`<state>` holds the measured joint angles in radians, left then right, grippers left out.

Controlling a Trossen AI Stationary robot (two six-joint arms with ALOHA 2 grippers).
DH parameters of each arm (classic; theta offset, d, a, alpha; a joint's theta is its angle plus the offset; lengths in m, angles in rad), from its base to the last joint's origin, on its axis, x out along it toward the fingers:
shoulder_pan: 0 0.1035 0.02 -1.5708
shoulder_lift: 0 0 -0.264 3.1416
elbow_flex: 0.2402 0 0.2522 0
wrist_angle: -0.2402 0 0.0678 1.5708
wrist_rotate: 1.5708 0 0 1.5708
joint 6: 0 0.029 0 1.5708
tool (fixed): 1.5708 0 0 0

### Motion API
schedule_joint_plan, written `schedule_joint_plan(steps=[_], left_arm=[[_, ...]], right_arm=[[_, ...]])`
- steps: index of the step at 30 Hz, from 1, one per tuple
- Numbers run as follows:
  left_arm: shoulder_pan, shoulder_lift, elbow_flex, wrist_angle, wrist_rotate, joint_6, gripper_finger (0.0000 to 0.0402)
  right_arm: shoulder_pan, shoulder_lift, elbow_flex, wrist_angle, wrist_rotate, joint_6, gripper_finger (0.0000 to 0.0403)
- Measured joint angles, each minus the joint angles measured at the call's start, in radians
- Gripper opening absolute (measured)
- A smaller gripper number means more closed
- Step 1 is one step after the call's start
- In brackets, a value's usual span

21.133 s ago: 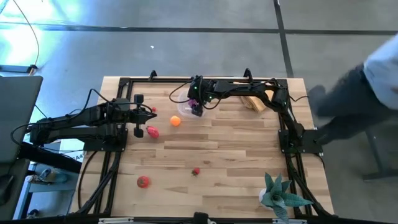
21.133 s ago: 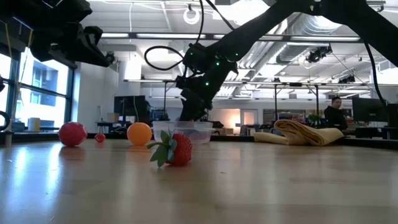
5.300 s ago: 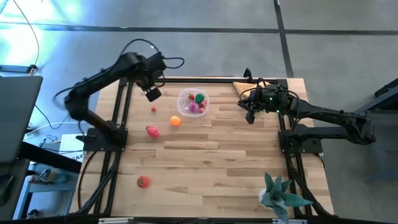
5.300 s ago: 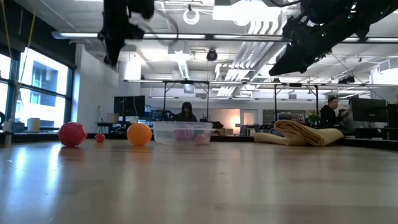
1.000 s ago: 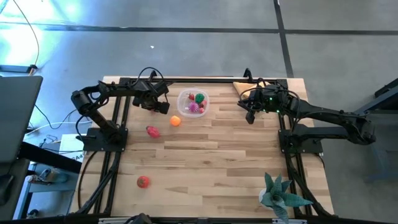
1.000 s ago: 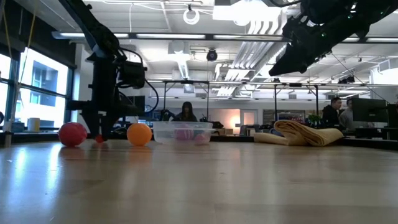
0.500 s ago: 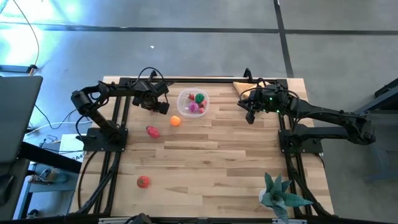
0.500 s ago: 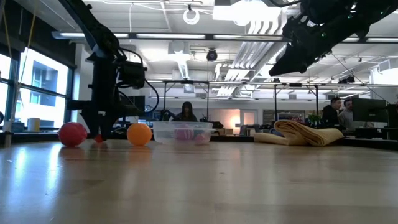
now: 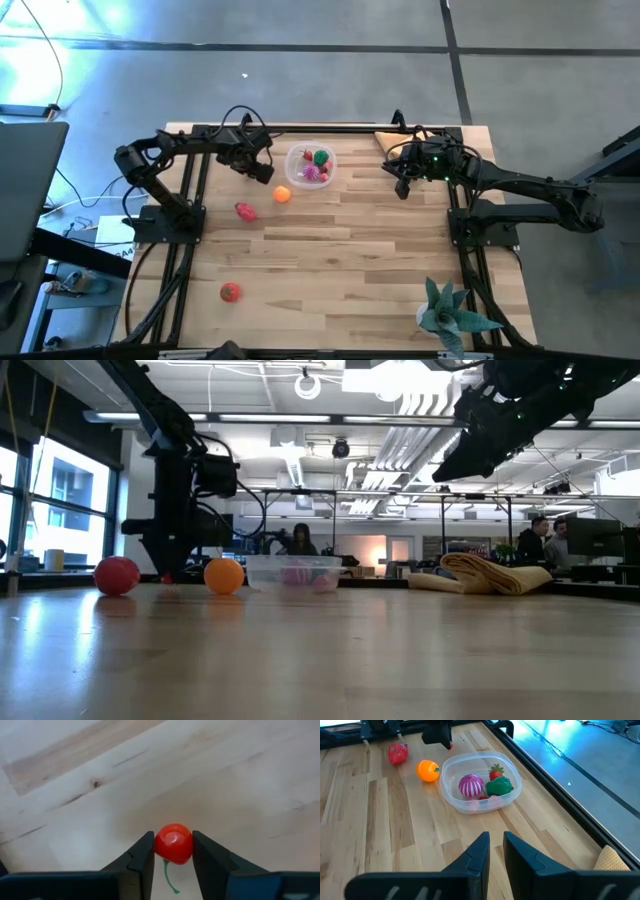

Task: Pick and placing Produce into tupperware
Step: Put the red cherry into the transparent bin

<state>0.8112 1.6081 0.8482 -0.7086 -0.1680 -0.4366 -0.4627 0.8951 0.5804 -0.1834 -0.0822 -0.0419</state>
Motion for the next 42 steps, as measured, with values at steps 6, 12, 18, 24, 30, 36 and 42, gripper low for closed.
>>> schedule_joint_plan(steps=[6,12,18,24,30,36,42], left_arm=[[0.000,0.000,0.089,-0.113,0.031,0.026,0.0104],[-0.003,0.000,0.178,-0.164,0.114,0.072,0.0104],[-0.031,0.000,0.263,-0.163,0.157,0.100,0.0107],[-0.107,0.000,0.347,-0.133,0.130,0.092,0.0107],[-0.205,0.000,0.373,0.003,0.063,0.089,0.0108],[-0.263,0.033,0.373,0.082,-0.016,0.008,0.0108],[-0.248,0.107,0.372,0.138,0.022,-0.013,0.0108]], right_arm=[[0.000,0.000,0.000,0.000,0.000,-0.001,0.0044],[0.000,0.000,0.000,0.000,0.000,-0.002,0.0044],[0.000,0.000,0.000,0.000,0.000,-0.002,0.0044],[0.000,0.000,0.000,0.000,0.000,-0.002,0.0044],[0.000,0.000,0.000,0.000,0.000,-0.002,0.0044],[0.000,0.000,0.000,0.000,0.000,-0.002,0.0044],[0.000,0.000,0.000,-0.001,0.000,-0.002,0.0044]])
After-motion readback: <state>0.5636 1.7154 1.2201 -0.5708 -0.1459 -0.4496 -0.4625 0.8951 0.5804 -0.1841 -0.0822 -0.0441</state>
